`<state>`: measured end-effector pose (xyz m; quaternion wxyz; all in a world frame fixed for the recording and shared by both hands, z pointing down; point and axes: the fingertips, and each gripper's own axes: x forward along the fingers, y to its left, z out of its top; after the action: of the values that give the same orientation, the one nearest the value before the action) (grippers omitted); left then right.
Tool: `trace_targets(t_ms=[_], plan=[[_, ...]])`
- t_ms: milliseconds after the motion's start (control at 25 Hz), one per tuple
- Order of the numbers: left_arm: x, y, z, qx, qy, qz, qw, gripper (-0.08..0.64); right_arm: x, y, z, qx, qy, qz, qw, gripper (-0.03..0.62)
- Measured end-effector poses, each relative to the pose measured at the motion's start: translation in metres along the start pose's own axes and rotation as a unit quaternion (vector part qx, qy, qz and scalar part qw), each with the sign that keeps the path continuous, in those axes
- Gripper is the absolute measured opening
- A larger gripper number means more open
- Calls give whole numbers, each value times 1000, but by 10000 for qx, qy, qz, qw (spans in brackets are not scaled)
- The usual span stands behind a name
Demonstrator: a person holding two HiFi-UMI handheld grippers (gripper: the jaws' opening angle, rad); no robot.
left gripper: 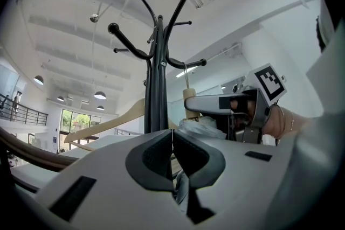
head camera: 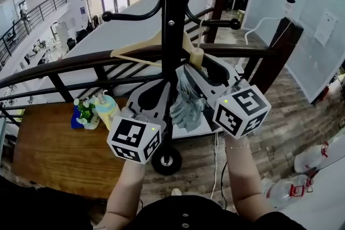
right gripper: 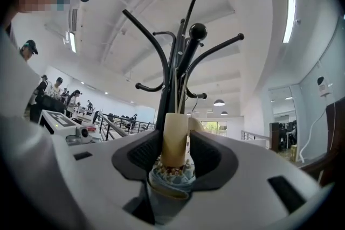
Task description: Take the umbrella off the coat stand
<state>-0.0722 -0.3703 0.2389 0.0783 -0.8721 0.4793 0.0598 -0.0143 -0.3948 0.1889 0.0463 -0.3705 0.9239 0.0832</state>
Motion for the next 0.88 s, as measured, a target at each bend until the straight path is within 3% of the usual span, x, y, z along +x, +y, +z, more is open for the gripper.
trace_targets(t_ms=[80, 600, 880], plan=[[2, 1, 1, 10, -18, -2, 10000, 15, 2, 1, 0, -89, 24, 32, 10000, 161], [2, -6, 2, 14, -89, 33, 10000, 15, -7, -3, 2, -41, -103, -104, 9999, 147], [2, -10, 9, 6, -143, 67, 9999, 15, -16, -11, 23, -40, -343, -198, 9992, 147]])
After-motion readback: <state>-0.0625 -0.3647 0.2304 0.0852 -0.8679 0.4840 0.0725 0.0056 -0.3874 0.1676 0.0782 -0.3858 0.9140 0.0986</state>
